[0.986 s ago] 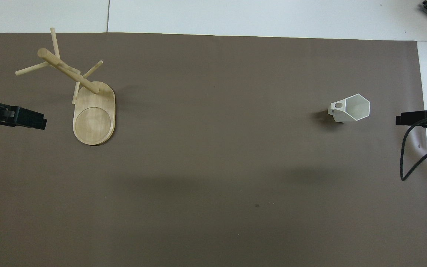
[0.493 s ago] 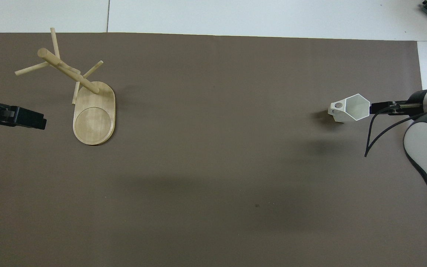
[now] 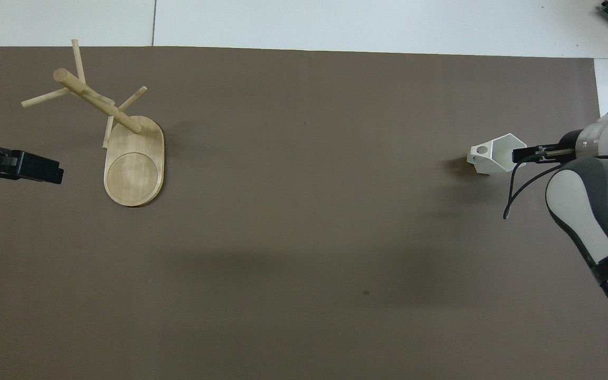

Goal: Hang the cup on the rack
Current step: 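Reach the right gripper to the white cup and close on it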

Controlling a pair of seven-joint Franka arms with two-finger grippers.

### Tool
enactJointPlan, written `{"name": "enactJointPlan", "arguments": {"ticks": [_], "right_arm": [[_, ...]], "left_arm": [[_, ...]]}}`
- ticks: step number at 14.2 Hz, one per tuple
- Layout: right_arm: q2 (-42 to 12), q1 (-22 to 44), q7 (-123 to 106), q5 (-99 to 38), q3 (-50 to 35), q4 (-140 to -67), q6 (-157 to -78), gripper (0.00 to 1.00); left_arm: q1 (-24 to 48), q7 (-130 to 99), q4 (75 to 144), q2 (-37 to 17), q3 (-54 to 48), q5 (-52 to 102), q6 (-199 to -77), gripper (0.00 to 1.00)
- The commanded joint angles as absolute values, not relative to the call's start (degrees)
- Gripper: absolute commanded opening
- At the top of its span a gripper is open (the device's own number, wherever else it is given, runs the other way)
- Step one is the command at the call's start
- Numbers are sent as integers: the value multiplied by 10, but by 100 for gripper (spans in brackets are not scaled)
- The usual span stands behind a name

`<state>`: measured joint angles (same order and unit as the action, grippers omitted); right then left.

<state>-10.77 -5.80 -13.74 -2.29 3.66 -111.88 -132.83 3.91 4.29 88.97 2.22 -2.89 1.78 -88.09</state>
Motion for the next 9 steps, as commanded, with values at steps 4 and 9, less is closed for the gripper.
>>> {"name": "enactJointPlan", "arguments": {"ticks": [4, 9], "right_arm": [[-132, -66, -152, -17, 35, -1136, -1384, 100], [-149, -75, -152, -24, 35, -1136, -1406, 100]], "left_arm": [[36, 38, 905, 37, -29, 20, -879, 100], [35, 39, 906, 37, -28, 20, -878, 100]]}}
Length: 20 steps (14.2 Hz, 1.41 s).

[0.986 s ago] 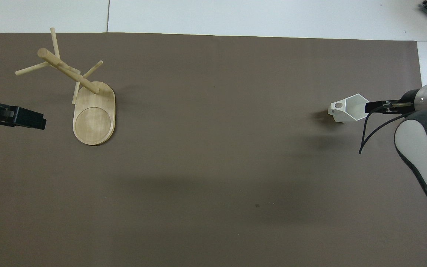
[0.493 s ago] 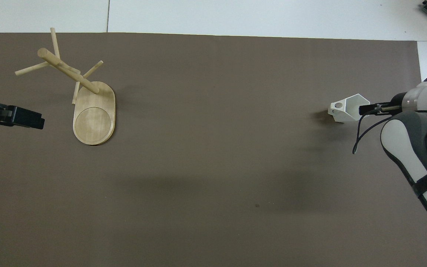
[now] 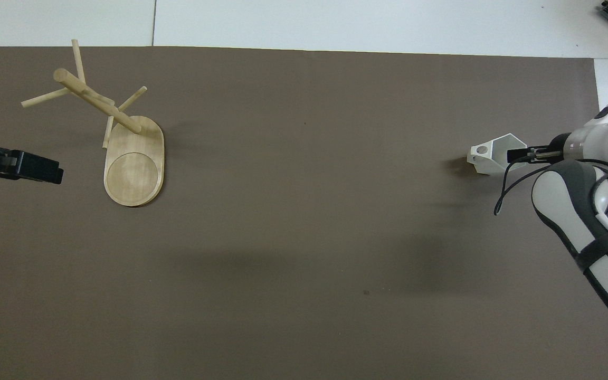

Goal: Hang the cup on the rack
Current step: 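Reach the right gripper to the white cup and close on it, then lift the white cup with the right gripper and carry it toward the mug tree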

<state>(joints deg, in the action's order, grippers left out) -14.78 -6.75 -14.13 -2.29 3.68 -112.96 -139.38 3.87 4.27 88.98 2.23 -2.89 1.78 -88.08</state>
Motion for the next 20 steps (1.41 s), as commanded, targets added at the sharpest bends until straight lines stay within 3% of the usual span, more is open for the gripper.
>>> {"name": "enactJointPlan", "arguments": {"ticks": [1, 6, 12, 17, 20], "right_arm": [[-149, -75, -151, -24, 35, -1136, -1407, 94], [-149, -73, -142, -25, 34, -1135, -1403, 63], [-149, -68, -134, -59, 34, -1125, -1383, 2], [-149, -67, -133, -60, 34, -1119, -1374, 0], [-148, -66, -125, -67, 31, -1060, -1279, 0]], "left_arm": [[35, 39, 906, 37, -26, 20, -878, 100], [35, 39, 906, 37, -26, 20, -878, 100], [35, 39, 906, 37, -26, 20, -878, 100], [35, 39, 906, 37, -25, 20, -878, 100], [35, 39, 906, 37, -25, 20, -878, 100]]}}
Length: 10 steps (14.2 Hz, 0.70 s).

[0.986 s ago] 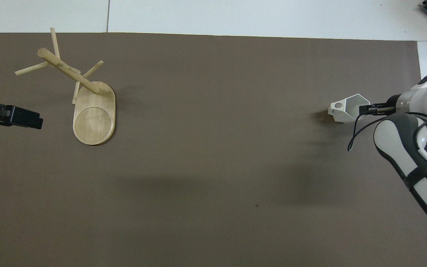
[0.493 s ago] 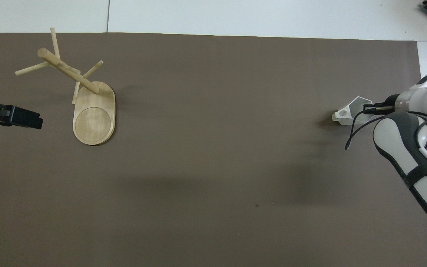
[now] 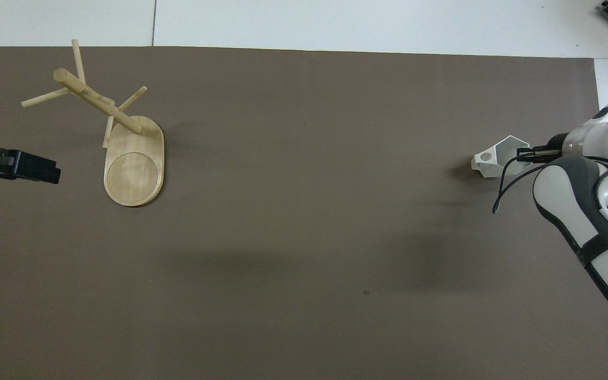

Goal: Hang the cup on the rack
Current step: 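Lift the white cup with the right gripper and carry it toward the mug tree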

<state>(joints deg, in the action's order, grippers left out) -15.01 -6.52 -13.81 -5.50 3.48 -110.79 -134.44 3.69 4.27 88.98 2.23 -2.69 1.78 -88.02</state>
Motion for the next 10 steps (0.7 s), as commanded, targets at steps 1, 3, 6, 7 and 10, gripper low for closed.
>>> {"name": "enactJointPlan", "arguments": {"ticks": [1, 3, 6, 7, 10], "right_arm": [[-145, -66, -123, -67, 30, -1037, -1243, 0], [-140, -66, -123, -69, 24, -995, -1181, 0], [-132, -66, -123, -140, 18, -933, -1087, 0], [-122, -65, -123, -162, 15, -932, -1078, 0], [-89, -65, -124, -229, -15, -932, -1050, 0]], "left_arm": [[35, 39, 905, 37, -25, 21, -878, 100], [34, 39, 905, 37, -25, 20, -878, 100], [34, 39, 906, 37, -25, 20, -878, 100], [35, 39, 906, 37, -25, 20, -878, 100], [34, 39, 906, 37, -25, 21, -878, 100]]}}
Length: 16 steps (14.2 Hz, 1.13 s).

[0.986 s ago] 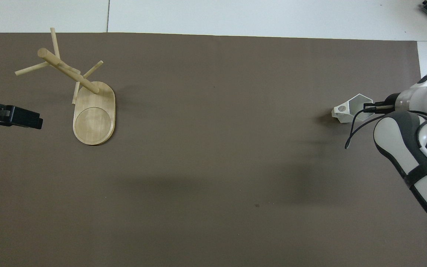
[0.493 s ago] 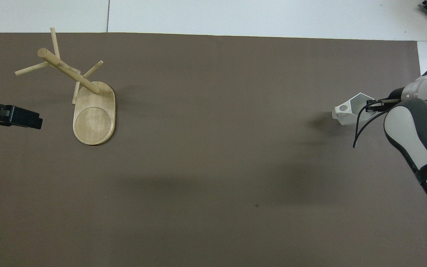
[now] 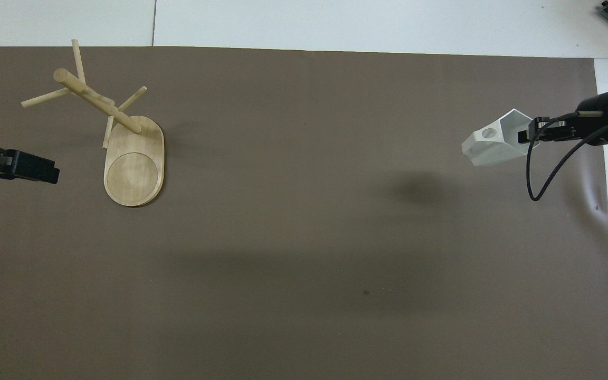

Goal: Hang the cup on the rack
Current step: 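Lift the white cup with the right gripper and carry it toward the mug tree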

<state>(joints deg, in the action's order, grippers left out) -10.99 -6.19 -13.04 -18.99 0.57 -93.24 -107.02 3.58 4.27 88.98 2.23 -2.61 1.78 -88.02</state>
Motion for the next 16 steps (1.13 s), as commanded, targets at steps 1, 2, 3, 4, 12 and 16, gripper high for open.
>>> {"name": "enactJointPlan", "arguments": {"ticks": [1, 2, 3, 4, 12, 16], "right_arm": [[-80, -65, -124, -254, -31, -932, -1043, 0], [-72, -64, -121, -280, -46, -933, -1039, 0], [-67, -63, -113, -317, -61, -933, -1040, 0], [-65, -62, -92, -363, -70, -933, -1041, 0], [-59, 44, -4, -586, -102, -949, -1170, 0], [-59, 44, -1, -633, -155, -956, -1225, 0]], "left_arm": [[34, 39, 906, 37, -25, 20, -878, 100], [34, 39, 906, 37, -25, 20, -878, 100], [34, 39, 905, 37, -25, 20, -878, 100], [34, 39, 906, 37, -25, 20, -878, 100], [28, 44, 906, 37, -24, 20, -872, 100], [27, 38, 905, 37, -24, 21, -867, 100]]}}
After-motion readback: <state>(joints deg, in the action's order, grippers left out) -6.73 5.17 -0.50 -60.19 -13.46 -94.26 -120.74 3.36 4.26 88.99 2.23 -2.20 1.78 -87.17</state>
